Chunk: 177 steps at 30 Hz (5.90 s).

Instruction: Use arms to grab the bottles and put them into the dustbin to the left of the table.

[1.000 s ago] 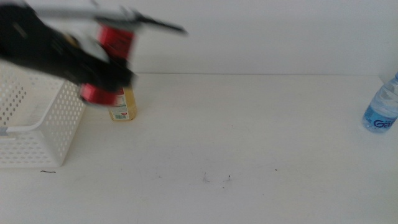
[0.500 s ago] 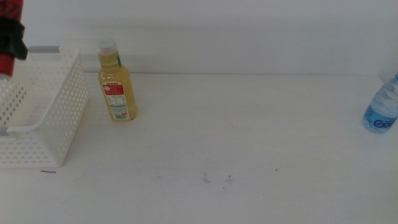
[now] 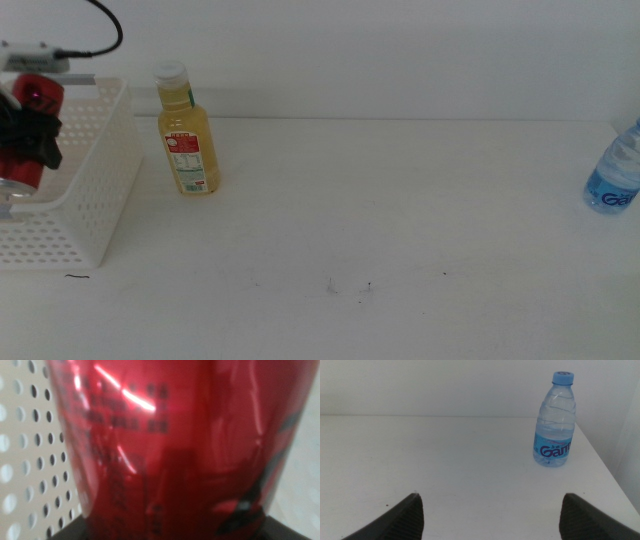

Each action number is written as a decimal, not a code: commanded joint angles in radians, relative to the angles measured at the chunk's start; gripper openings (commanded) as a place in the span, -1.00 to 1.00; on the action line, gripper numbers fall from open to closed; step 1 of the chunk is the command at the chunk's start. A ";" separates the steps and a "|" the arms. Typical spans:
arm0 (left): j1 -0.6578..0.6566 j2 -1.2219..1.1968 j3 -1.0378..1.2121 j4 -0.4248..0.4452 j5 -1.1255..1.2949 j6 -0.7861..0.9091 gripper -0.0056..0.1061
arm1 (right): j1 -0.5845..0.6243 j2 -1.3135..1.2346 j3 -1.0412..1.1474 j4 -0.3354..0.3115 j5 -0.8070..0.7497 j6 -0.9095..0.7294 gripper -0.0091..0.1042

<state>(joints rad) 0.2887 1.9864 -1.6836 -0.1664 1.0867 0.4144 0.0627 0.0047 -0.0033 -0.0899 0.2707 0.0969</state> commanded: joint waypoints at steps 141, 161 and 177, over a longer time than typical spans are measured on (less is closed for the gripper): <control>-0.478 0.004 0.871 0.051 -2.002 -0.524 -0.93 | -0.004 -0.005 0.003 -0.010 -0.008 -0.002 0.78; -0.186 -0.568 0.339 -0.143 -0.257 -0.056 -0.93 | -0.004 -0.005 0.003 -0.010 -0.008 -0.002 0.78; 0.020 -0.166 0.014 -0.166 0.045 0.034 -0.93 | -0.004 -0.005 0.003 -0.010 -0.008 -0.002 0.78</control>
<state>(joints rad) 0.3094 1.8152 -1.6464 -0.3035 1.1677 0.4458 0.0627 0.0047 -0.0033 -0.0899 0.2707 0.0969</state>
